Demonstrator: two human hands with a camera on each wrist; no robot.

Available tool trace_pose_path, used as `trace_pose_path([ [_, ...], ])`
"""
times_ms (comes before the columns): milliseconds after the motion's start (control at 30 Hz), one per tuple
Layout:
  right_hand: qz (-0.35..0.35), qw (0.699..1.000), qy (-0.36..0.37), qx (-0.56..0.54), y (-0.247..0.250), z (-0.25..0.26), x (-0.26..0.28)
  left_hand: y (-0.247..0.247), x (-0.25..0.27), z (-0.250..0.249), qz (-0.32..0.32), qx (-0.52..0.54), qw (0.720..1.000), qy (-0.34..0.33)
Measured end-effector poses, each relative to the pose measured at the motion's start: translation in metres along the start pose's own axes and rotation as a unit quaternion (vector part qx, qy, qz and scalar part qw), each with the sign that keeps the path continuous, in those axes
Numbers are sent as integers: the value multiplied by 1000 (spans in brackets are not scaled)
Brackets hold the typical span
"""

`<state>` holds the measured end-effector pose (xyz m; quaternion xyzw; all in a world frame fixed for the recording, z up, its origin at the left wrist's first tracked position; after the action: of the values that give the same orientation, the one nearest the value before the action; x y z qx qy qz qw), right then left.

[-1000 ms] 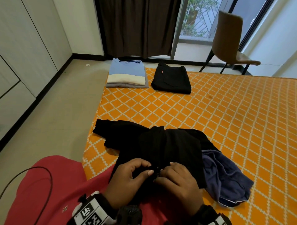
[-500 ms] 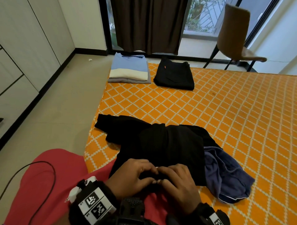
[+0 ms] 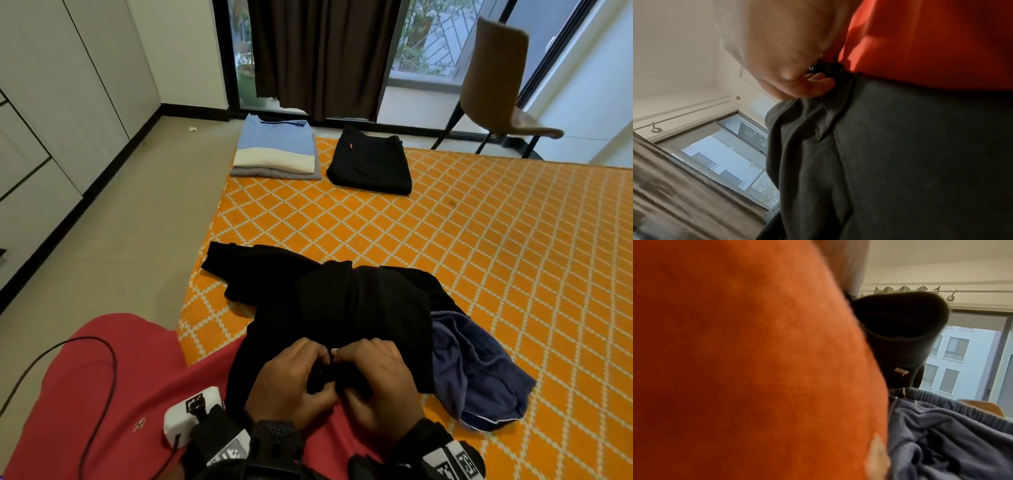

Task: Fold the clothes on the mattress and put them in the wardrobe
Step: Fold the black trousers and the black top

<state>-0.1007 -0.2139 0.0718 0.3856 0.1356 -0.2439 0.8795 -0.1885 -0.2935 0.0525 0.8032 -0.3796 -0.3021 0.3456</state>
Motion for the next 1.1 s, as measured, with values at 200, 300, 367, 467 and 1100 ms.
trace_pose_path([
  [200,53,998,1,-21,-1,0,6,-4,6,-1,-16,-10,999,-49],
  [300,43,999,10,-20,-4,-2,9,-5,7,-1,-41,-25,996,-71],
  [367,36,999,17,-16,-6,-3,11,-6,8,-1,-59,-34,994,-83],
  [467,24,999,19,-12,-6,-3,12,-6,10,-2,-81,-44,991,-95],
  [1100,-29,999,36,7,-7,-3,14,6,3,-22,-146,-182,947,-220],
])
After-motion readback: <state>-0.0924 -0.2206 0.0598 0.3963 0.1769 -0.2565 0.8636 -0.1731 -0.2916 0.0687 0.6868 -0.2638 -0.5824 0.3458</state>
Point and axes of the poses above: each hand's wrist, its own x-axis away from the middle knuckle, its own y-axis out of the back of the hand, z = x × y, the point moved 10 cm from there along -x, towards the middle knuckle, and after that the axes turned 12 degrees about -x, right-handed, at the moved point
